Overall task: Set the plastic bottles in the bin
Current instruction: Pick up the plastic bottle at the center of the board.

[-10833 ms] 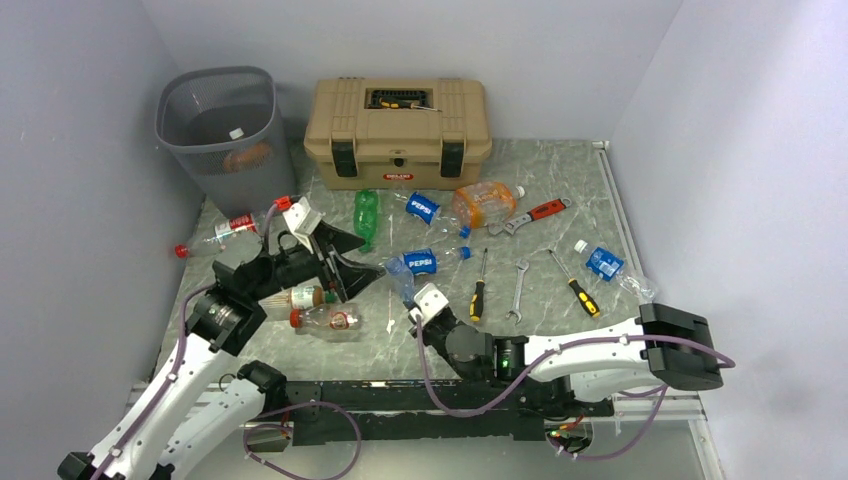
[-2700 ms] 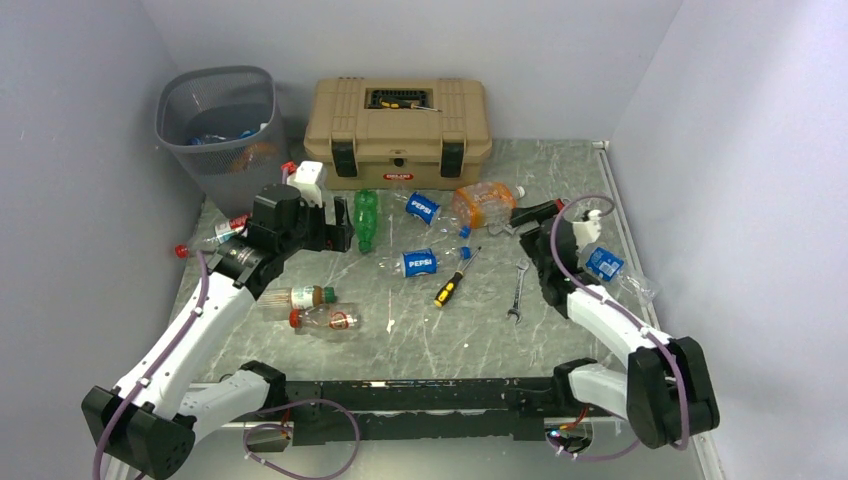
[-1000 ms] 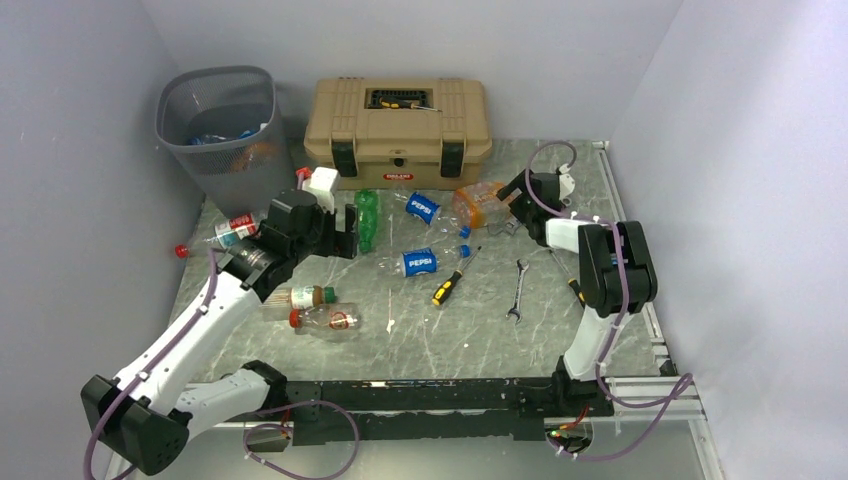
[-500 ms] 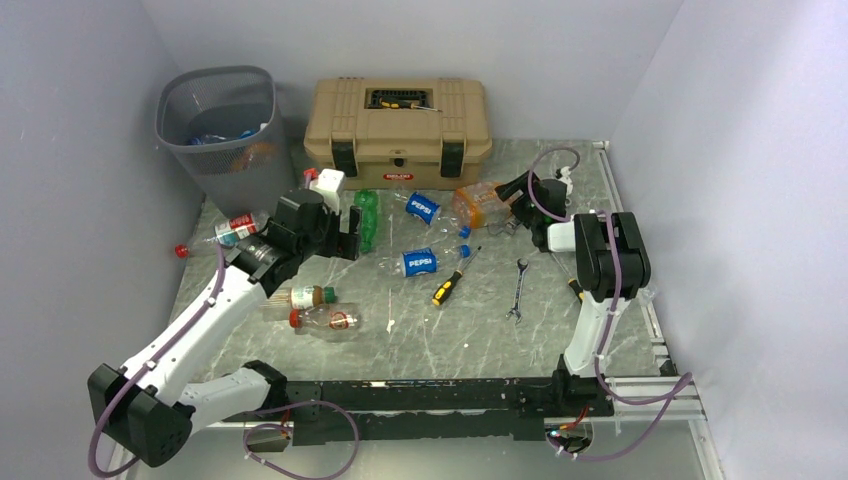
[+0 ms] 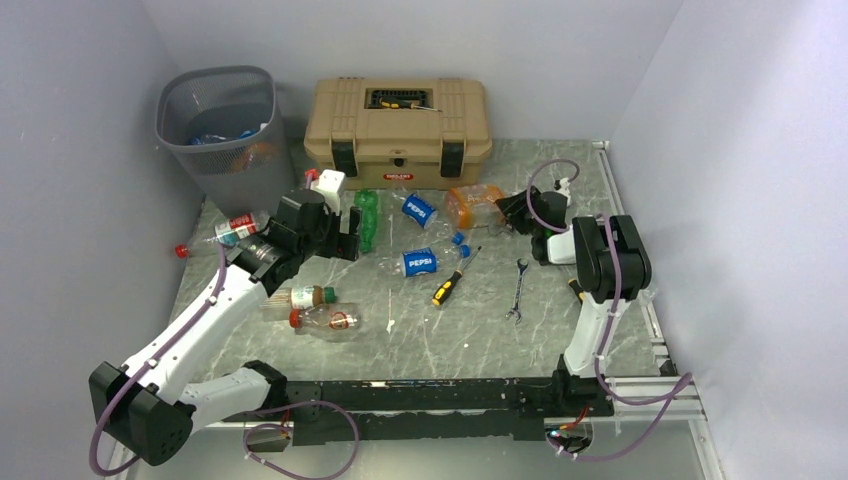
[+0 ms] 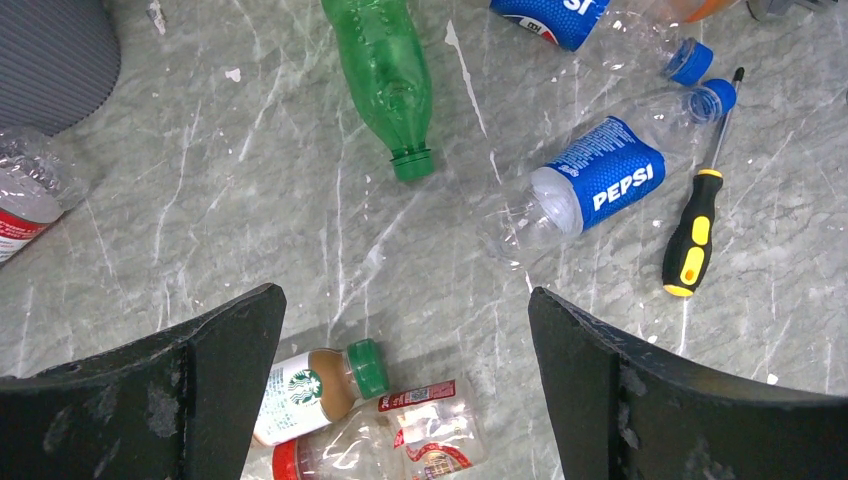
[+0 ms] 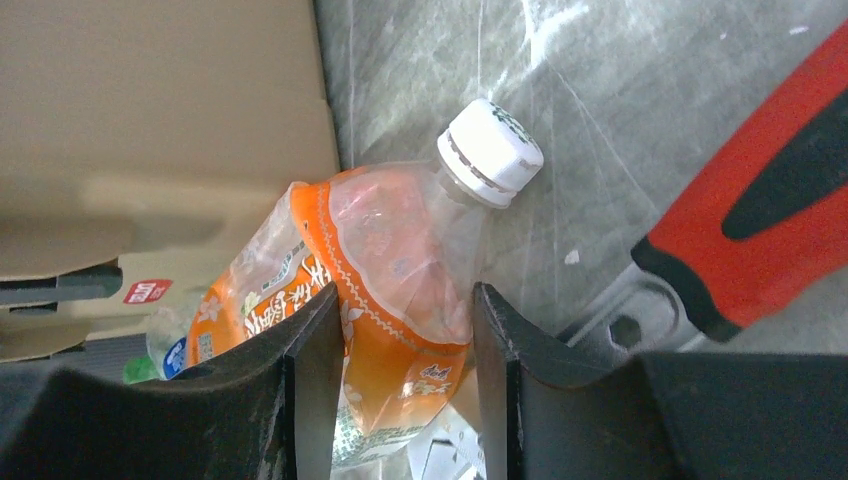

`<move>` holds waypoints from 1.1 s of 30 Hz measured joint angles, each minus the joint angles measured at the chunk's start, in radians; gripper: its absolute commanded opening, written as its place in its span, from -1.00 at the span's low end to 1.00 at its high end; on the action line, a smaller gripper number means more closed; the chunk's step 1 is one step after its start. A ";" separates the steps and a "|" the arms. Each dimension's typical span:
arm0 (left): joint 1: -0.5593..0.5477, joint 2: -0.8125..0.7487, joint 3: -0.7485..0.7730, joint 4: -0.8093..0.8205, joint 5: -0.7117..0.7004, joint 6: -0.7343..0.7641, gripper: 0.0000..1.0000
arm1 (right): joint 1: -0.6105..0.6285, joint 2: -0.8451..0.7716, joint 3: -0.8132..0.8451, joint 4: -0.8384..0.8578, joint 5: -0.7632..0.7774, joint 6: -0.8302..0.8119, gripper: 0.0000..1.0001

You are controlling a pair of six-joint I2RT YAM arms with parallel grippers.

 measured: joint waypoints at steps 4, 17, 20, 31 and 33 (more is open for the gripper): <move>0.000 0.000 0.000 -0.001 0.000 0.000 0.94 | 0.000 -0.069 -0.053 -0.019 0.005 0.003 -0.45; -0.002 -0.059 0.000 -0.004 -0.032 -0.009 0.97 | 0.100 -0.817 -0.206 -0.346 0.211 -0.087 -0.58; -0.002 -0.122 -0.013 0.014 -0.050 -0.010 0.99 | 0.251 -1.046 -0.234 -0.478 0.298 -0.165 -0.57; -0.002 -0.278 -0.124 0.280 0.481 -0.007 0.99 | 0.505 -1.361 -0.233 -0.738 0.028 -0.489 -0.59; -0.002 -0.243 -0.124 0.318 0.637 -0.009 0.99 | 0.526 -1.361 -0.237 -0.763 -0.023 -0.525 -0.59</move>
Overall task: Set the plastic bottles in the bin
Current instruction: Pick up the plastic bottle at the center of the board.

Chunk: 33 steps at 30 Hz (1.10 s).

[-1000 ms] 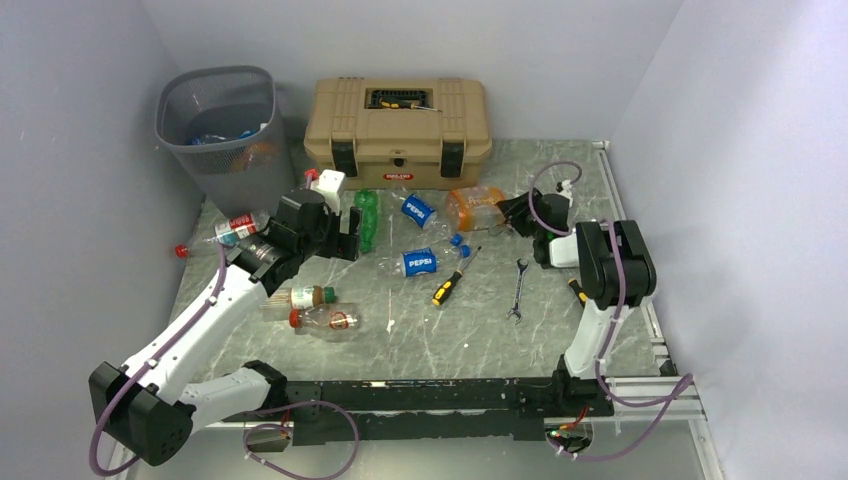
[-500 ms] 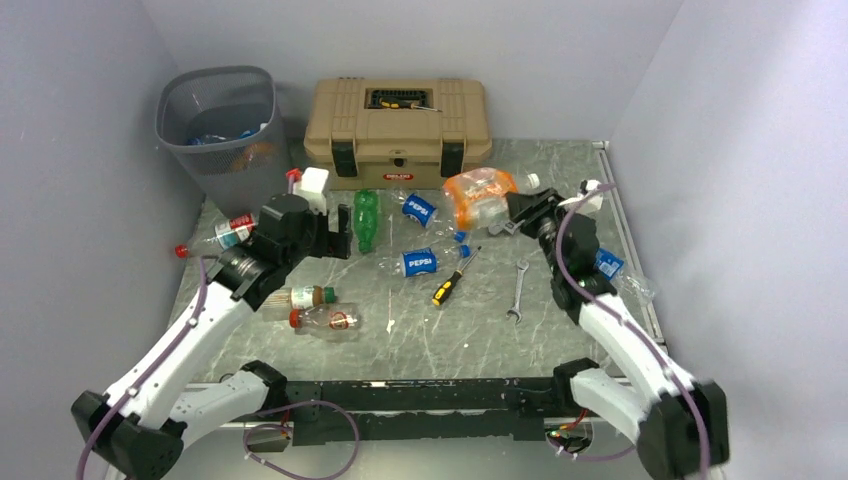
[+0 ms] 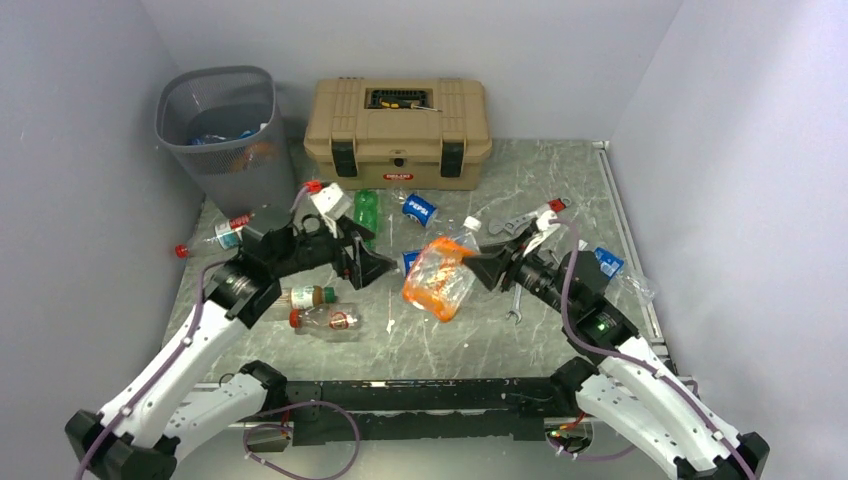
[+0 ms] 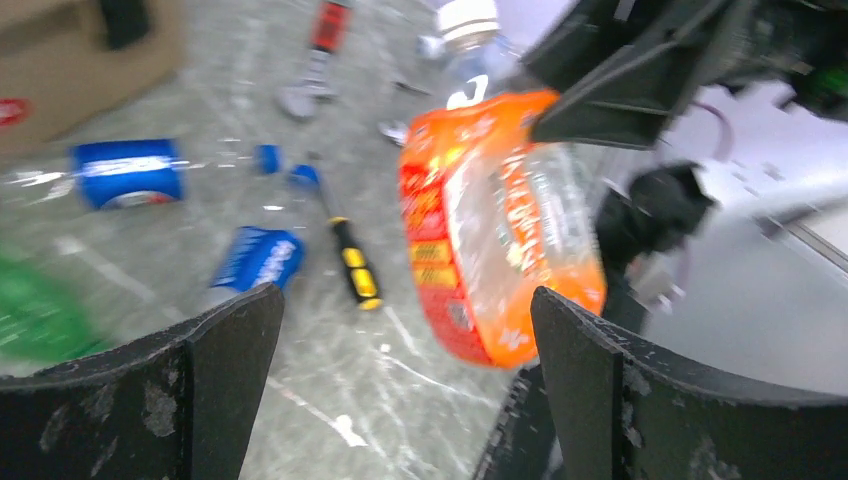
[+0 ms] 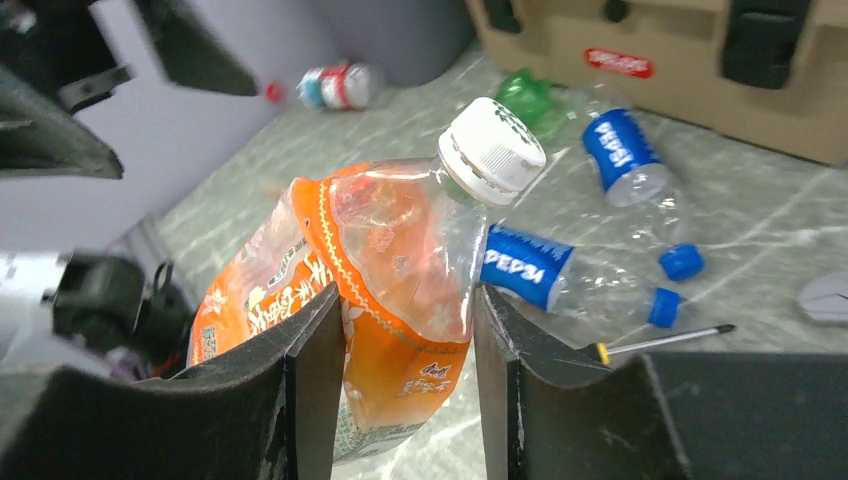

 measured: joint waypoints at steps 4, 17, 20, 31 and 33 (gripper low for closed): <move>-0.003 0.106 0.000 0.050 0.249 -0.027 0.99 | 0.044 0.005 -0.016 -0.011 -0.094 -0.053 -0.59; -0.017 0.242 0.000 0.137 0.504 -0.156 0.99 | 0.153 0.104 -0.029 0.166 -0.190 -0.127 -0.62; -0.020 0.265 0.000 0.156 0.523 -0.174 0.99 | 0.165 0.142 -0.029 0.217 -0.206 -0.127 -0.63; -0.048 0.290 -0.002 0.175 0.542 -0.203 0.27 | 0.172 0.247 -0.026 0.374 -0.262 -0.093 -0.48; -0.048 0.290 -0.002 0.172 0.539 -0.203 -0.04 | 0.175 0.256 -0.017 0.385 -0.273 -0.085 -0.23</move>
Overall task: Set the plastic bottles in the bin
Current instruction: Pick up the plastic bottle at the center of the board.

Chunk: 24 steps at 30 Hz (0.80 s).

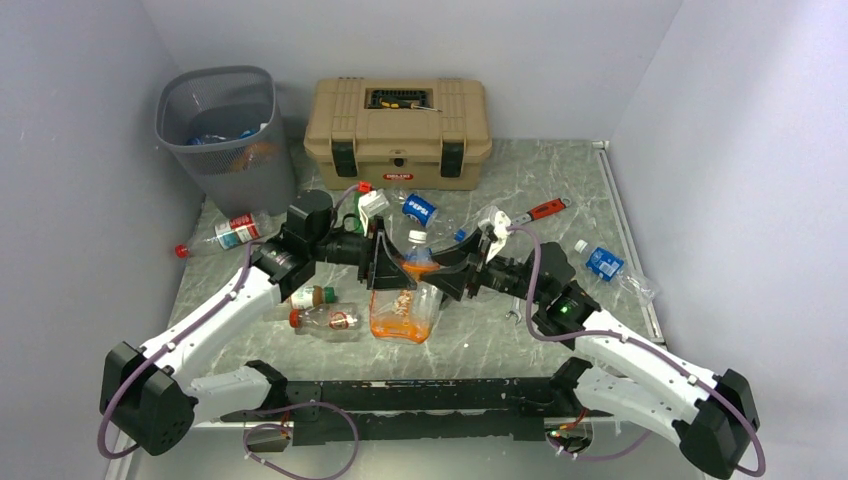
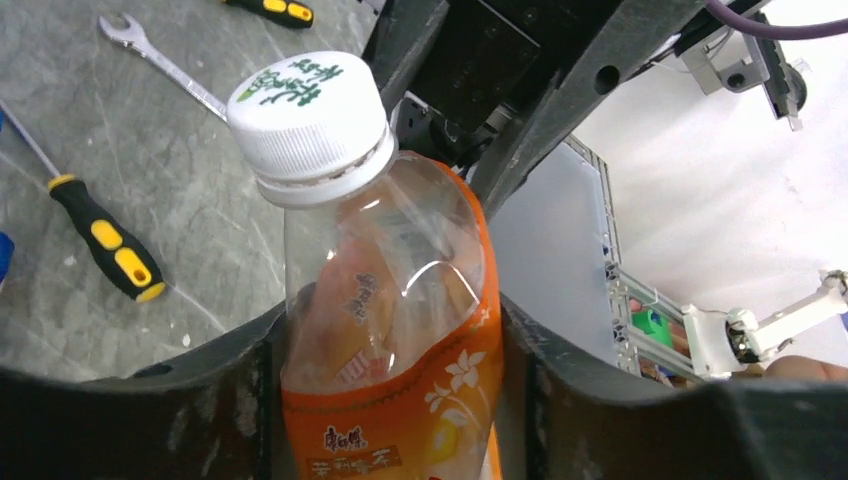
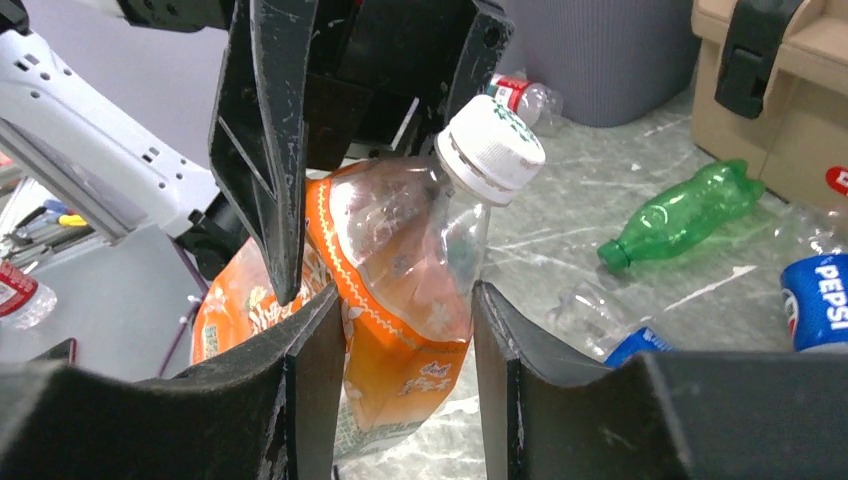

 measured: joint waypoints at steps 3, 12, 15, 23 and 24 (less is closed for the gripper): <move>0.000 -0.002 0.001 0.000 -0.004 0.003 -0.36 | 0.001 0.001 0.010 -0.006 -0.010 0.004 0.31; -0.009 -0.056 0.000 -0.002 -0.033 0.030 -0.63 | 0.003 -0.095 0.005 -0.048 -0.016 0.098 0.99; -0.008 -0.089 -0.010 0.025 -0.049 0.027 -0.65 | 0.003 -0.121 -0.054 0.021 -0.026 0.159 0.94; -0.008 -0.150 -0.109 0.187 -0.082 -0.027 -0.66 | 0.023 0.093 -0.177 0.326 -0.089 0.382 0.67; -0.007 -0.152 -0.116 0.196 -0.086 -0.032 -0.66 | 0.034 0.122 -0.177 0.361 -0.092 0.400 0.58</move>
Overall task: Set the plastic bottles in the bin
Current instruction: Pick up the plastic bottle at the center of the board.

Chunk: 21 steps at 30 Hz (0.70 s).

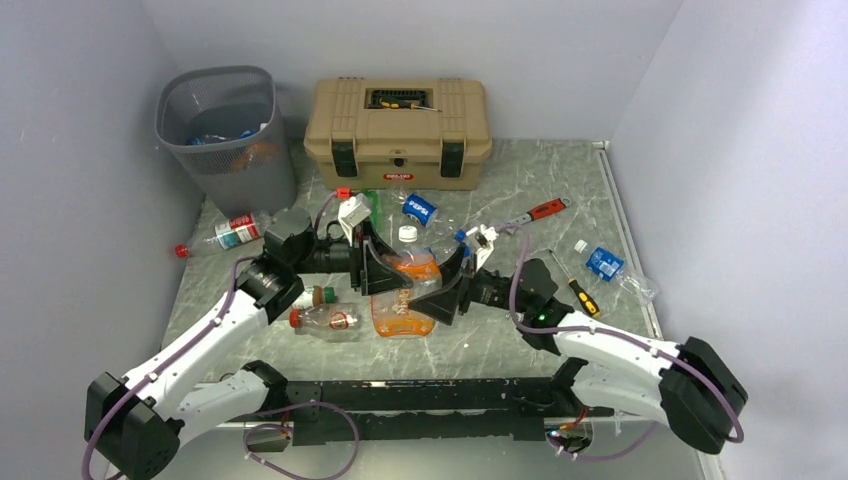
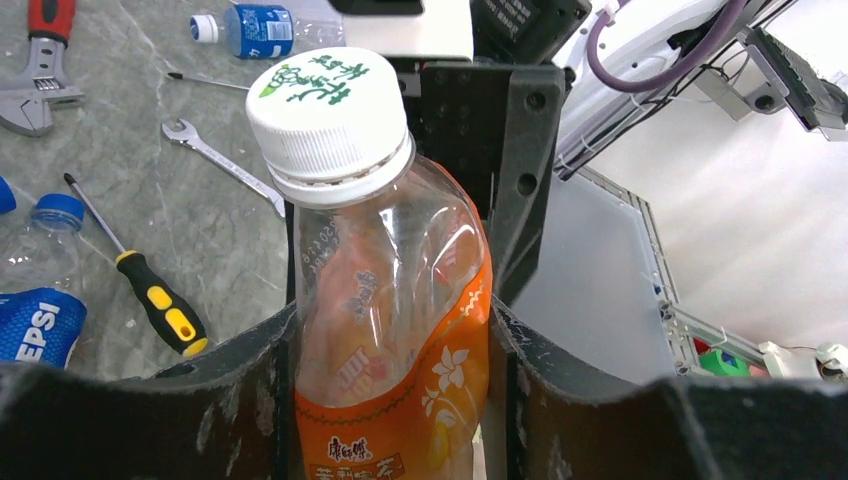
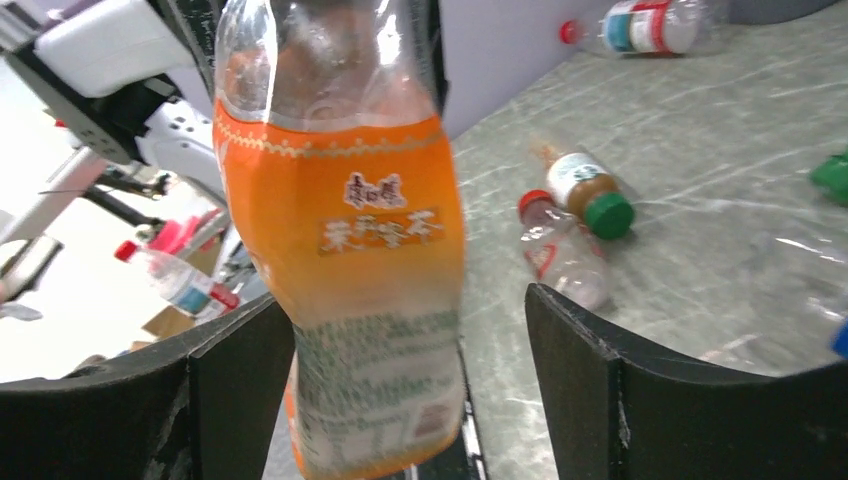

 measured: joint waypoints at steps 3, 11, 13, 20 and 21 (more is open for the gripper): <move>0.000 0.000 -0.004 0.021 -0.015 -0.008 -0.58 | 0.039 0.068 0.010 0.079 -0.011 0.029 0.20; -0.001 -0.041 0.007 -0.035 -0.080 0.027 0.84 | 0.090 0.114 0.029 0.116 0.008 -0.002 -0.30; -0.001 -0.062 0.010 -0.055 -0.124 0.035 0.93 | 0.112 0.079 0.031 0.045 0.043 -0.063 -0.35; 0.028 -0.121 -0.002 -0.029 -0.198 0.008 0.88 | 0.190 0.030 0.049 -0.135 0.171 -0.264 -0.43; 0.033 -0.112 -0.002 -0.027 -0.198 0.004 0.88 | 0.207 0.031 0.050 -0.163 0.207 -0.296 -0.43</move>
